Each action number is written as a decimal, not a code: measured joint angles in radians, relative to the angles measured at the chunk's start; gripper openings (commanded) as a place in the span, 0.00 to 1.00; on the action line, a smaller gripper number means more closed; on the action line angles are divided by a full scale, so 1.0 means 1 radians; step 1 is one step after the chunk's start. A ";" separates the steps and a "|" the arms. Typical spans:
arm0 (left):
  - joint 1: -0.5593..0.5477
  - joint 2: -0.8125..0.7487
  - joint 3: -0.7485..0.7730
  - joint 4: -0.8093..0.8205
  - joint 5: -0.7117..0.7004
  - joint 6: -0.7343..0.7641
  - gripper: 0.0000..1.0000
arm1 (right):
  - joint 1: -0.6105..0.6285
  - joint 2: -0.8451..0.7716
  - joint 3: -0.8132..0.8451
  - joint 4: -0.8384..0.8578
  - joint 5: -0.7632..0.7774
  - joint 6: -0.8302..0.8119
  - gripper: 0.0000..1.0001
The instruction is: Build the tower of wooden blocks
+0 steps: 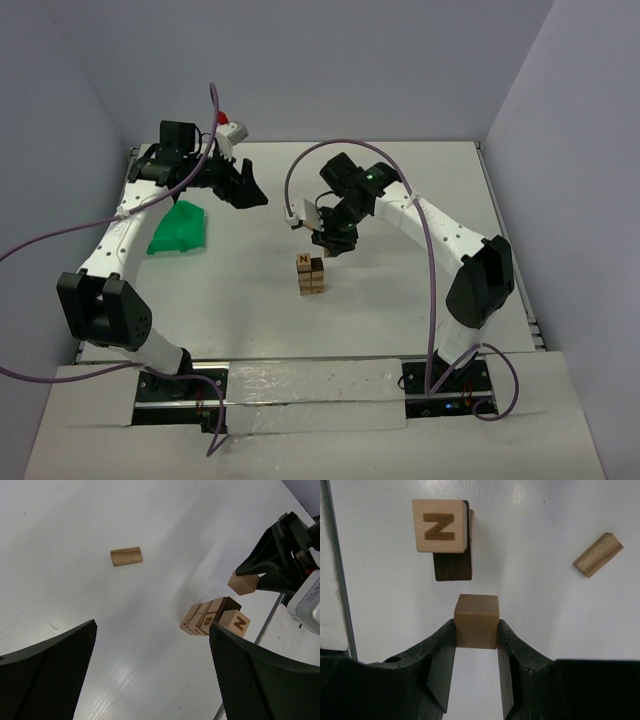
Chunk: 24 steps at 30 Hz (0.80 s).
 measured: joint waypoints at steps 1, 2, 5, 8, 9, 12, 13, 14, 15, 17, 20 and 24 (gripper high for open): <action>0.000 -0.008 -0.004 0.001 0.000 -0.001 0.99 | 0.007 0.000 -0.001 0.000 0.001 0.003 0.00; 0.000 -0.014 -0.008 0.004 0.000 -0.003 0.99 | 0.013 0.000 -0.001 0.000 0.001 0.006 0.00; 0.000 -0.028 -0.021 0.013 0.000 -0.007 0.99 | 0.027 -0.003 -0.004 0.001 0.002 0.012 0.00; 0.000 -0.035 -0.034 0.018 -0.001 -0.012 0.99 | 0.035 -0.010 -0.011 0.000 0.002 0.016 0.00; 0.000 -0.036 -0.037 0.020 -0.002 -0.013 0.99 | 0.037 -0.011 -0.012 0.000 0.003 0.016 0.01; 0.000 -0.037 -0.042 0.023 -0.006 -0.017 0.99 | 0.040 -0.013 -0.012 0.001 0.006 0.020 0.01; 0.000 -0.037 -0.042 0.024 -0.007 -0.019 0.99 | 0.041 -0.013 -0.012 0.001 0.006 0.021 0.01; 0.000 -0.037 -0.042 0.024 -0.007 -0.020 0.99 | 0.042 -0.013 -0.012 0.001 0.007 0.023 0.01; 0.000 -0.037 -0.042 0.026 -0.007 -0.020 0.99 | 0.044 -0.013 -0.012 0.001 0.007 0.024 0.02; 0.000 -0.037 -0.042 0.028 -0.007 -0.022 0.99 | 0.049 -0.013 -0.012 0.001 0.007 0.027 0.02; 0.000 -0.037 -0.042 0.030 -0.007 -0.024 0.99 | 0.057 -0.013 -0.012 0.001 0.008 0.033 0.03; 0.000 -0.037 -0.042 0.030 -0.008 -0.030 0.99 | 0.068 -0.013 -0.012 0.001 0.010 0.040 0.03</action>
